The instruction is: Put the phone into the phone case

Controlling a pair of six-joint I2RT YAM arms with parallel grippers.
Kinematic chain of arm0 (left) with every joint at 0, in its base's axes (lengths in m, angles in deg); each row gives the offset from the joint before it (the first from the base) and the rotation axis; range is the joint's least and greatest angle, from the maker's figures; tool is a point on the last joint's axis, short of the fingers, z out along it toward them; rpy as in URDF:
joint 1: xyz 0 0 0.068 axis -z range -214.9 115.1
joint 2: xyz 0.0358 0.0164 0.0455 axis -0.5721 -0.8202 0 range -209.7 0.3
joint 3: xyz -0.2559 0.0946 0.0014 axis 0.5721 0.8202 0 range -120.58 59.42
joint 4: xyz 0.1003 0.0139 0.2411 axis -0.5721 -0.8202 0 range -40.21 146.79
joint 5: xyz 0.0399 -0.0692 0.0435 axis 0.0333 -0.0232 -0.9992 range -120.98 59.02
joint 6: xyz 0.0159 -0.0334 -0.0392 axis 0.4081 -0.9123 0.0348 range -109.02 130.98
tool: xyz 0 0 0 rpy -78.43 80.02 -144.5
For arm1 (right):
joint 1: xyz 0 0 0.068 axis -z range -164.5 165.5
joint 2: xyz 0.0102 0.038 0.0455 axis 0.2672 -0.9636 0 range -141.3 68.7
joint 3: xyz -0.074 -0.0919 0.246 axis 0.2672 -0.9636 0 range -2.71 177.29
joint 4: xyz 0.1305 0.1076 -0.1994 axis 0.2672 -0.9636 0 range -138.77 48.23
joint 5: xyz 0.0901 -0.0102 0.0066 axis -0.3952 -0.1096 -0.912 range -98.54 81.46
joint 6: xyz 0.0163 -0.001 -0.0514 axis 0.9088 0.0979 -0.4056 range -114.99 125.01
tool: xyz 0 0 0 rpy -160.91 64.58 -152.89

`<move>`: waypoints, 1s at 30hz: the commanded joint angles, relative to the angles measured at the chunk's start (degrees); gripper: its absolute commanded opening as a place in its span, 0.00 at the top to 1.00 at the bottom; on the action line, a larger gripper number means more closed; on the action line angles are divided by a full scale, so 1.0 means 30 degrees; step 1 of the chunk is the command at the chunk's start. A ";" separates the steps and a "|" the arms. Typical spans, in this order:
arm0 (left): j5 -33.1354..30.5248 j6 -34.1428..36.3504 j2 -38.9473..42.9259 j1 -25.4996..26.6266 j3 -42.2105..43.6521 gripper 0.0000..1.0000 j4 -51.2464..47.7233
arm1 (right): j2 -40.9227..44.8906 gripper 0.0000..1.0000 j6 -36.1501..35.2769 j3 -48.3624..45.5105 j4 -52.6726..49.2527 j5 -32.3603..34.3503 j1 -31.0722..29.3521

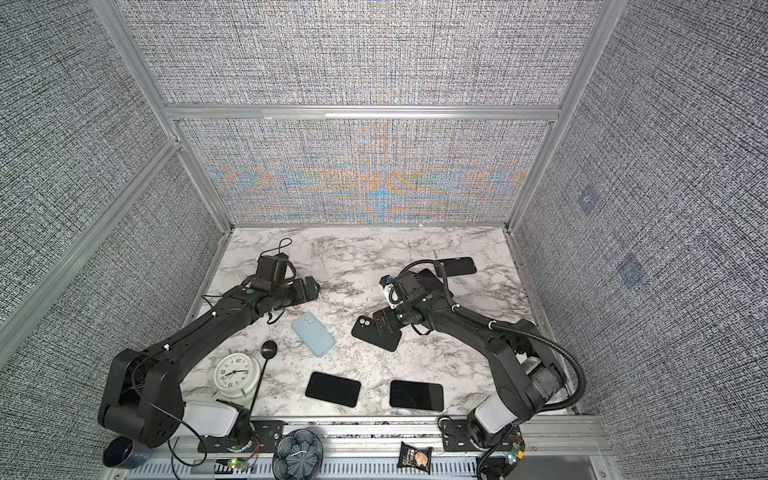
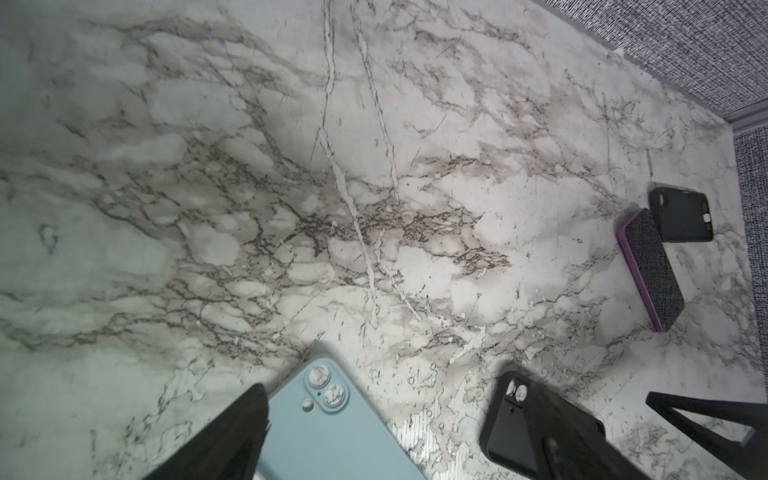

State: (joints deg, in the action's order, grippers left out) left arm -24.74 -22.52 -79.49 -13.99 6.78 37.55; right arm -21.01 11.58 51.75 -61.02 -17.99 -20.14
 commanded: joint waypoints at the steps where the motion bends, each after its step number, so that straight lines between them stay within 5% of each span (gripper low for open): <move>1: 0.1267 -0.0792 -0.0004 0.0058 0.0165 0.03 -0.0484 | -0.0162 0.01 -0.0429 -0.0024 -0.1467 0.0478 -0.0441; 4: 0.2166 -0.1189 -0.0361 0.0343 0.0377 0.03 -0.0196 | -0.0121 0.02 -0.0381 -0.0274 -0.1580 0.1499 -0.0548; 16: 0.3719 -0.1788 -0.1531 0.1029 0.0403 0.10 0.0553 | -0.3060 0.56 -0.0537 0.2277 -0.1473 0.1807 -0.0758; 30: 0.4042 -0.2076 -0.1734 0.1119 0.0585 0.12 0.1214 | -0.4837 0.67 -0.0424 0.3263 -0.0791 0.2170 -0.0774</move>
State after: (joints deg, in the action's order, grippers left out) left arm -13.35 -28.44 -84.49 -10.76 8.55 40.10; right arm -34.81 10.25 61.23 -63.82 -11.44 -22.39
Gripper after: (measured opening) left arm 0.877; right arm 0.350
